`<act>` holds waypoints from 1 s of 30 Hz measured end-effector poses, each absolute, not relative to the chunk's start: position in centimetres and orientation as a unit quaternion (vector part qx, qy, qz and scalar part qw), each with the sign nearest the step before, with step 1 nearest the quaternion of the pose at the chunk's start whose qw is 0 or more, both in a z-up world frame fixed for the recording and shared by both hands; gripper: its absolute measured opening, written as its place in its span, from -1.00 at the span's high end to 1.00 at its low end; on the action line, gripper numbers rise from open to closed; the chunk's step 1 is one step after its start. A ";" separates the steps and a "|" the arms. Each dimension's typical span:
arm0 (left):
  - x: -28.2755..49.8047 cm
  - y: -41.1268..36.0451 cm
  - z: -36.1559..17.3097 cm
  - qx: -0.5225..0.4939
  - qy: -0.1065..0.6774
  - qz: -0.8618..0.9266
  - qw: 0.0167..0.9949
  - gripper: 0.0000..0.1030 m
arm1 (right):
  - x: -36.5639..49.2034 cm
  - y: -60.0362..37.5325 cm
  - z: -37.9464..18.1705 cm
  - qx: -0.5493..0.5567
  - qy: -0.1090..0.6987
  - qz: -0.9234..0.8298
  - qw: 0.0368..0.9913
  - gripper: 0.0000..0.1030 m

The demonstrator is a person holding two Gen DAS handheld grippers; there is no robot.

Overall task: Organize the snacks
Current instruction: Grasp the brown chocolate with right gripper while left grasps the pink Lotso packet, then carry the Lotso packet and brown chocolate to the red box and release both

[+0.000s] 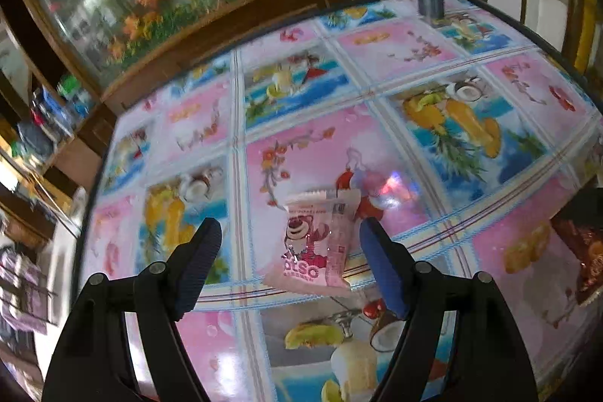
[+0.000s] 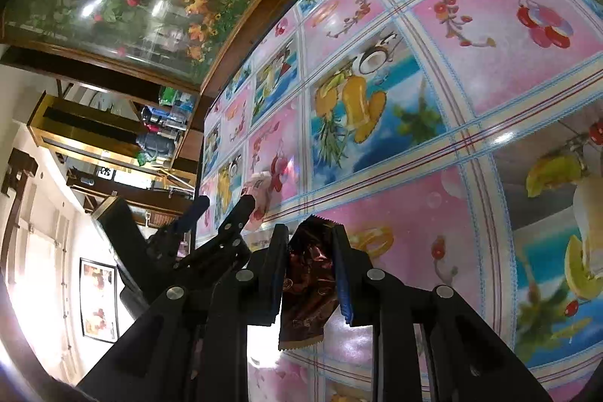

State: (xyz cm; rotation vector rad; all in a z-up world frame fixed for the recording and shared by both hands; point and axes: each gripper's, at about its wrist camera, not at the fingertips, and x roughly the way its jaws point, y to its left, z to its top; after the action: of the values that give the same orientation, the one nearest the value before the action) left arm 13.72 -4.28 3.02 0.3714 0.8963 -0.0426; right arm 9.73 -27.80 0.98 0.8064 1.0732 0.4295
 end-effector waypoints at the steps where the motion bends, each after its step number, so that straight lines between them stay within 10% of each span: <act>1: 13.8 -4.3 2.7 0.172 0.435 -0.024 0.883 -0.47 | 9.8 -27.9 0.9 0.373 0.492 0.193 0.763 0.54; 8: 14.2 -4.5 1.4 0.150 0.443 -0.042 0.883 -0.47 | 9.7 -27.9 0.7 0.372 0.493 0.189 0.763 0.54; 12: 14.9 -3.5 1.2 0.095 0.455 -0.062 0.884 0.22 | 9.8 -27.2 0.5 0.365 0.499 0.192 0.762 0.54; 15: 14.4 -3.7 1.2 0.095 0.452 -0.065 0.885 0.31 | 9.8 -27.4 0.5 0.366 0.499 0.191 0.762 0.54; 30: 2.0 -2.6 3.7 0.066 0.423 -0.075 0.900 0.33 | 9.8 -26.7 0.2 0.379 0.503 0.224 0.744 0.54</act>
State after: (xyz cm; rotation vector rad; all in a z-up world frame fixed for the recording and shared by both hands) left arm 1.96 -2.59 3.67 0.1361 0.8760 -0.1551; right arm 9.80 -26.74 0.15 0.8294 1.1012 0.4905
